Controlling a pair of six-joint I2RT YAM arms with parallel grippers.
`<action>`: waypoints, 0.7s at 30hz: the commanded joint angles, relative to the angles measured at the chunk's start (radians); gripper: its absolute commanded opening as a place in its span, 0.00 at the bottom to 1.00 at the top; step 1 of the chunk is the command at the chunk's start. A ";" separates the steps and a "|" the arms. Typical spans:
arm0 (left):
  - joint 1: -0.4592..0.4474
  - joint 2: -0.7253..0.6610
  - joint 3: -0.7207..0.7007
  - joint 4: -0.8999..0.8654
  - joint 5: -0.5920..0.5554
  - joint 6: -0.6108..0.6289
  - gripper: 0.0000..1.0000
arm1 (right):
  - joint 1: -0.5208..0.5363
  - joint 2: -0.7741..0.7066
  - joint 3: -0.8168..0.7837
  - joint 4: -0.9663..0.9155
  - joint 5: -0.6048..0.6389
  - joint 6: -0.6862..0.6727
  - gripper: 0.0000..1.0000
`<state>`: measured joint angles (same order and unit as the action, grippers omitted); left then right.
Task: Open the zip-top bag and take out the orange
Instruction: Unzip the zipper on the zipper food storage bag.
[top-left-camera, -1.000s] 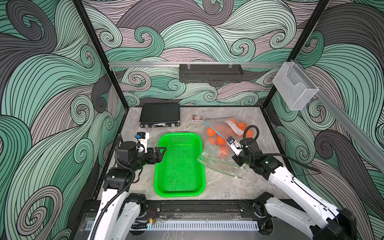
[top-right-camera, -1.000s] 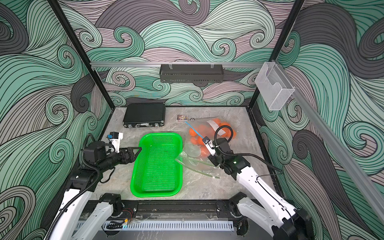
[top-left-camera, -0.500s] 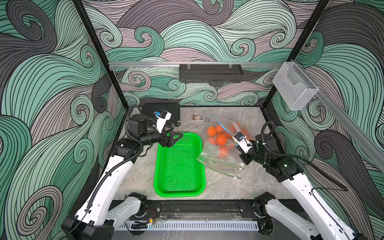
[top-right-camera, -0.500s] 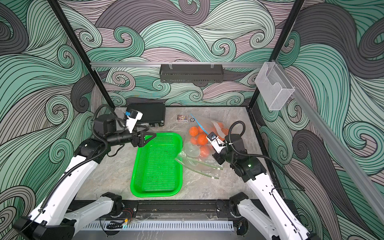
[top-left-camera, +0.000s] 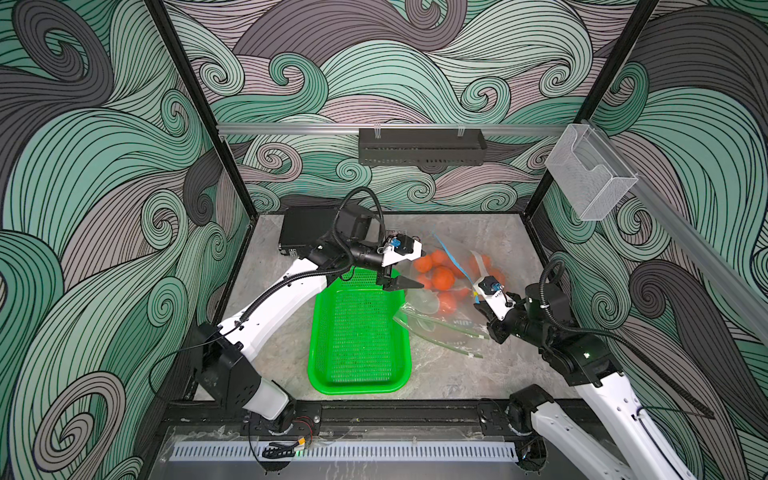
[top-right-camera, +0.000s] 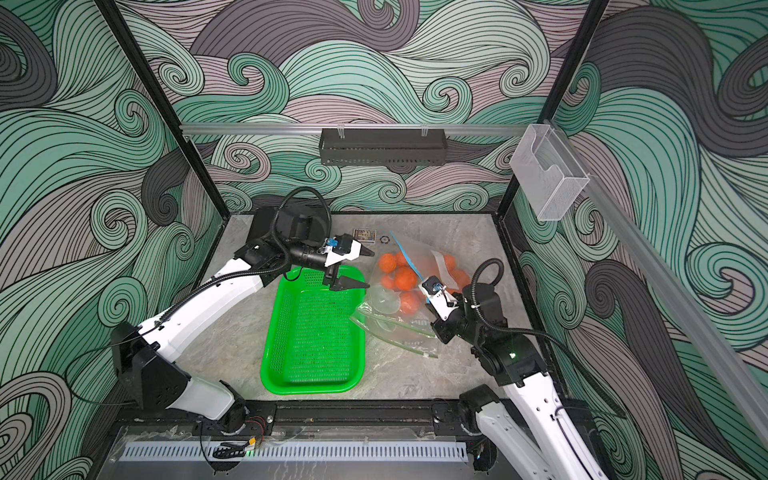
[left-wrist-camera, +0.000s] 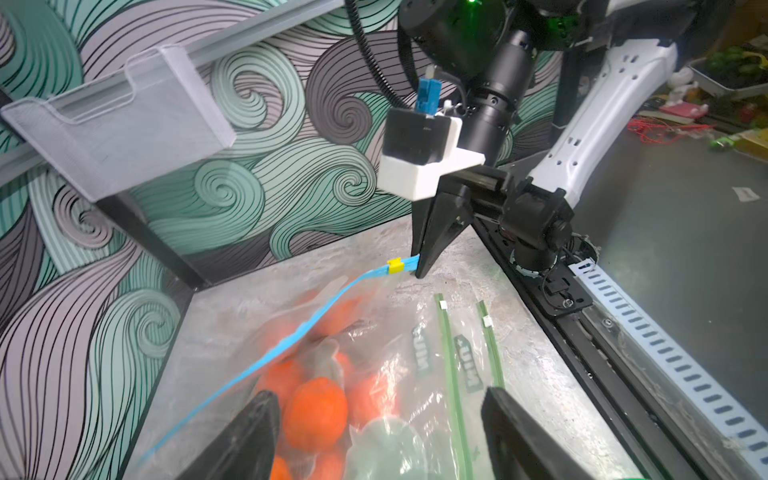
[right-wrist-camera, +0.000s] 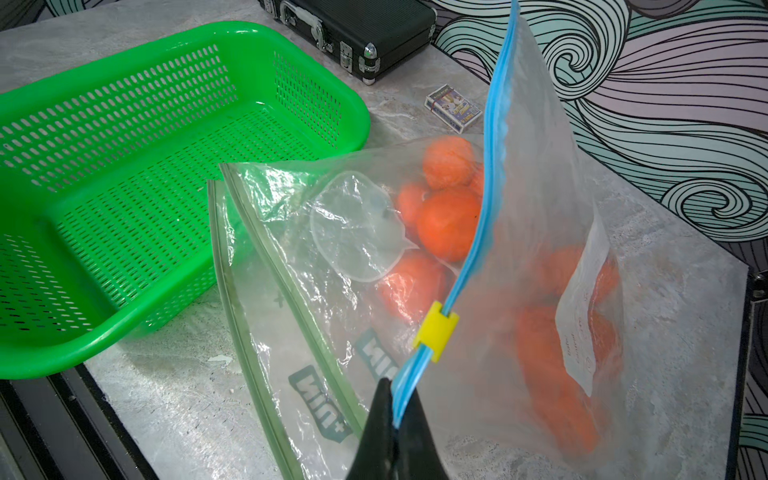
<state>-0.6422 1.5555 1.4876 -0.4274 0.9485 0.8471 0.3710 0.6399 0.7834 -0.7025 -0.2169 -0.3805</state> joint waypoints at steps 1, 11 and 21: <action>-0.050 0.074 0.116 -0.105 0.033 0.214 0.76 | -0.004 -0.035 -0.025 0.008 -0.034 0.015 0.00; -0.147 0.228 0.200 -0.133 0.069 0.341 0.70 | -0.006 -0.185 -0.136 0.032 -0.055 -0.044 0.00; -0.244 0.326 0.200 -0.133 0.027 0.422 0.62 | -0.005 -0.272 -0.205 0.049 -0.072 -0.087 0.00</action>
<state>-0.8646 1.8545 1.6550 -0.5388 0.9783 1.2190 0.3706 0.3889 0.5911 -0.6842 -0.2634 -0.4419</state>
